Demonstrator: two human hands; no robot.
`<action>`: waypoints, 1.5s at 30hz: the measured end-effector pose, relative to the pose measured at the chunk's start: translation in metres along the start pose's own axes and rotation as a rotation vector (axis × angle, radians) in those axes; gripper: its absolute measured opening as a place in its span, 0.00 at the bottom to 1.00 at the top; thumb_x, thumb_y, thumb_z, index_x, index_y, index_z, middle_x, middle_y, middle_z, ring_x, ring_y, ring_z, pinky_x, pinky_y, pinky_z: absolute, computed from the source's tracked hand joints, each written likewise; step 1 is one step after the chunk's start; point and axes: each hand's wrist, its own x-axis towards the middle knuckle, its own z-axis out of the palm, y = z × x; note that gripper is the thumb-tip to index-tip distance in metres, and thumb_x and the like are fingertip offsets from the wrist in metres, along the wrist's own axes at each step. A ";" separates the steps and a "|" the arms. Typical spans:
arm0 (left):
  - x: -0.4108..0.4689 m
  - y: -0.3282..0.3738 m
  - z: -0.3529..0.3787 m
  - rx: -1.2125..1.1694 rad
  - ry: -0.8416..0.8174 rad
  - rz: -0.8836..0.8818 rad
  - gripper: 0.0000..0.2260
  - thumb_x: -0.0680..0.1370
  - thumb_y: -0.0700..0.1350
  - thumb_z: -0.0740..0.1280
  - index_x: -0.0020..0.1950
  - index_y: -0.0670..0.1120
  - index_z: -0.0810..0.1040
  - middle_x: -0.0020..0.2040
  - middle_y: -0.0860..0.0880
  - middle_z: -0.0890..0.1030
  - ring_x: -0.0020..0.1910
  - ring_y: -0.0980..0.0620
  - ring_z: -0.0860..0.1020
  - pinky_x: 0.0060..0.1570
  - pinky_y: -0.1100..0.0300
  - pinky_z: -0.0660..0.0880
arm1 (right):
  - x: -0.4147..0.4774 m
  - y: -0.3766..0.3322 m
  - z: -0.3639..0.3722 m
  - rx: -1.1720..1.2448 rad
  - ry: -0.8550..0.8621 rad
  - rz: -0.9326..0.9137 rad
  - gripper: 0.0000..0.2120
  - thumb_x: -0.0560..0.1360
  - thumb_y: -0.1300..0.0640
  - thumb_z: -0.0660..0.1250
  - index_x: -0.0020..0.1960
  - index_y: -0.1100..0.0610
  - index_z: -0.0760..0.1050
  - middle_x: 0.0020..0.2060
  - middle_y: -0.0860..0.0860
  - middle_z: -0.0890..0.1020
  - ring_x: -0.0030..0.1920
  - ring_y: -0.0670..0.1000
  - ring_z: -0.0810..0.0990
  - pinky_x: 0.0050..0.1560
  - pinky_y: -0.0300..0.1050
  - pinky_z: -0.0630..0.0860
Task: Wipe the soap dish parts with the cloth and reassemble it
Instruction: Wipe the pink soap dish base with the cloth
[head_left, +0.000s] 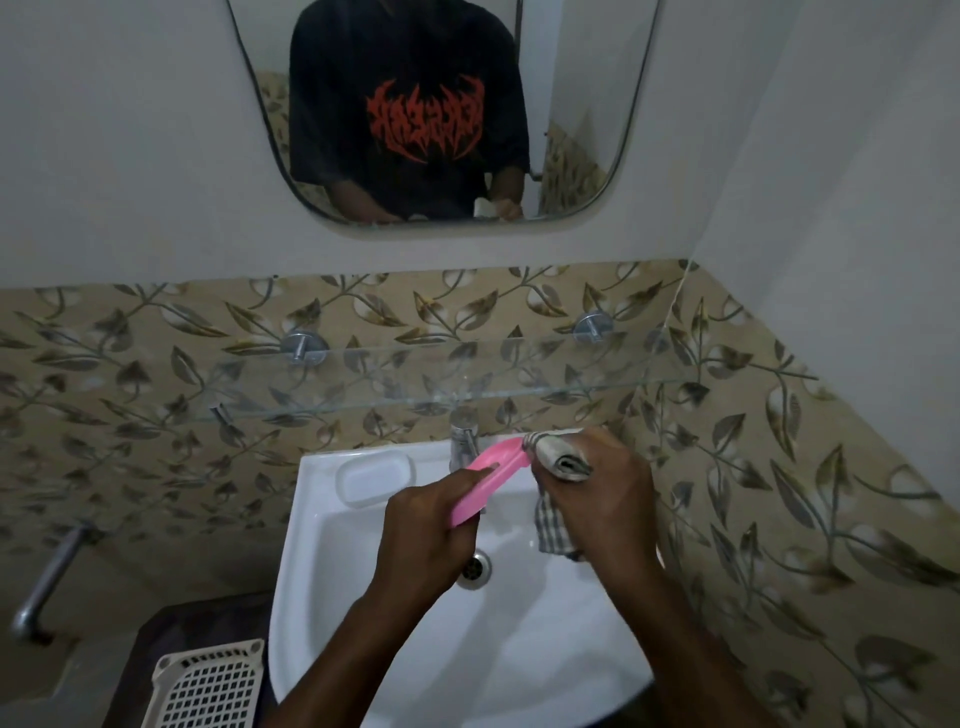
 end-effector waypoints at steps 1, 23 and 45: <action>0.001 0.000 0.001 -0.010 -0.005 -0.012 0.11 0.72 0.42 0.65 0.50 0.52 0.84 0.31 0.54 0.81 0.29 0.53 0.77 0.30 0.73 0.67 | -0.008 -0.010 0.003 0.037 -0.019 -0.050 0.07 0.68 0.52 0.77 0.39 0.51 0.79 0.35 0.46 0.80 0.36 0.47 0.80 0.39 0.46 0.79; -0.002 -0.005 -0.012 0.182 0.002 0.076 0.20 0.67 0.44 0.60 0.54 0.49 0.85 0.37 0.48 0.85 0.32 0.46 0.82 0.30 0.61 0.76 | -0.002 -0.021 0.003 -0.095 -0.055 -0.071 0.13 0.66 0.44 0.72 0.37 0.54 0.80 0.34 0.49 0.80 0.35 0.50 0.78 0.35 0.46 0.75; 0.001 0.015 -0.007 -0.449 0.043 -0.035 0.16 0.72 0.32 0.72 0.51 0.53 0.82 0.49 0.62 0.83 0.44 0.62 0.81 0.42 0.74 0.71 | 0.002 0.009 0.007 1.413 -0.344 0.860 0.23 0.74 0.51 0.70 0.66 0.61 0.76 0.64 0.60 0.79 0.60 0.56 0.80 0.57 0.51 0.79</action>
